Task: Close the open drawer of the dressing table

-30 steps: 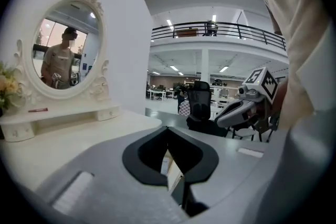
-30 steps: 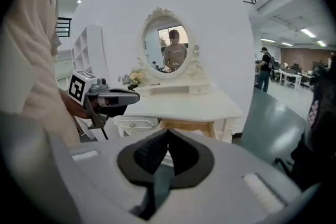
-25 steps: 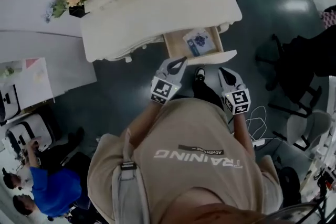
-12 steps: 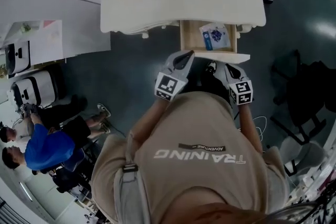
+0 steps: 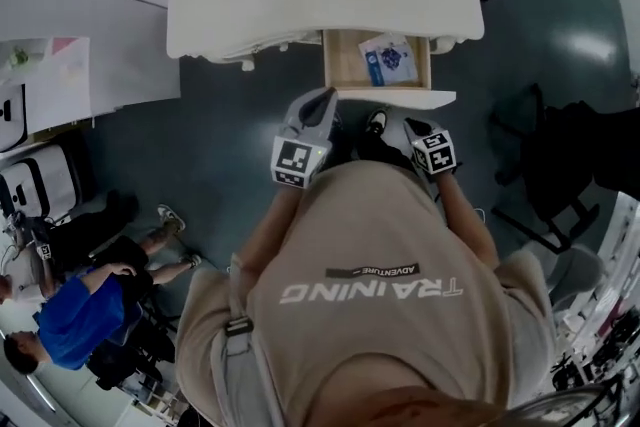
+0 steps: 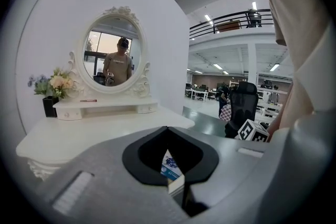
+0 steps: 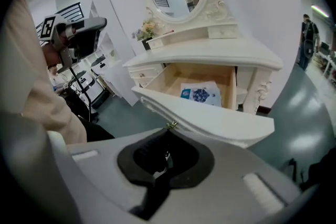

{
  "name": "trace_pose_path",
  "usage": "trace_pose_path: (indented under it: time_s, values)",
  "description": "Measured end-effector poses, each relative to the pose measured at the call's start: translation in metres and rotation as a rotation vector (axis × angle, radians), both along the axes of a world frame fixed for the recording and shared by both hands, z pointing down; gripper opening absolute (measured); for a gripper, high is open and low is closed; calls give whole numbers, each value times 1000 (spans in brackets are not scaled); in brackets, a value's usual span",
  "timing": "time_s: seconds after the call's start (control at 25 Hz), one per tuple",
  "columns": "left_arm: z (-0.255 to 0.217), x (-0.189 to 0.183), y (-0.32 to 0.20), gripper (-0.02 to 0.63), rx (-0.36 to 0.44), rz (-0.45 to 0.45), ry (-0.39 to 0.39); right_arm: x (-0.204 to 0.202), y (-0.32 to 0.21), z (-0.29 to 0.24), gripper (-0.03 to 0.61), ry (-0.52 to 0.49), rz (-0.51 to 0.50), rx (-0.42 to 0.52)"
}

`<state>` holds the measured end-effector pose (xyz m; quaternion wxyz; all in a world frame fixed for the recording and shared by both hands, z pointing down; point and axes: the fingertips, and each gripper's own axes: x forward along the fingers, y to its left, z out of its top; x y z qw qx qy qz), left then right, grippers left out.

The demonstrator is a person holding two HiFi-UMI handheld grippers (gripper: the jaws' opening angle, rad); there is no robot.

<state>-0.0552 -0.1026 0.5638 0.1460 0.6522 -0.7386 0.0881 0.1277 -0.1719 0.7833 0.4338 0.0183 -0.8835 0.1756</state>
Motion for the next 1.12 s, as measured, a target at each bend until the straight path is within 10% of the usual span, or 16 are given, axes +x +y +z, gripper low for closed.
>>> trace_pose_path:
  time_s: [0.48,1.12]
  values:
    - [28,-33,20,0,-14,-21,56,8,1,42,3,170,178,-130]
    - [37,-87,39,0,-6,-131,82,-16,-16,58,3,283,125,-135]
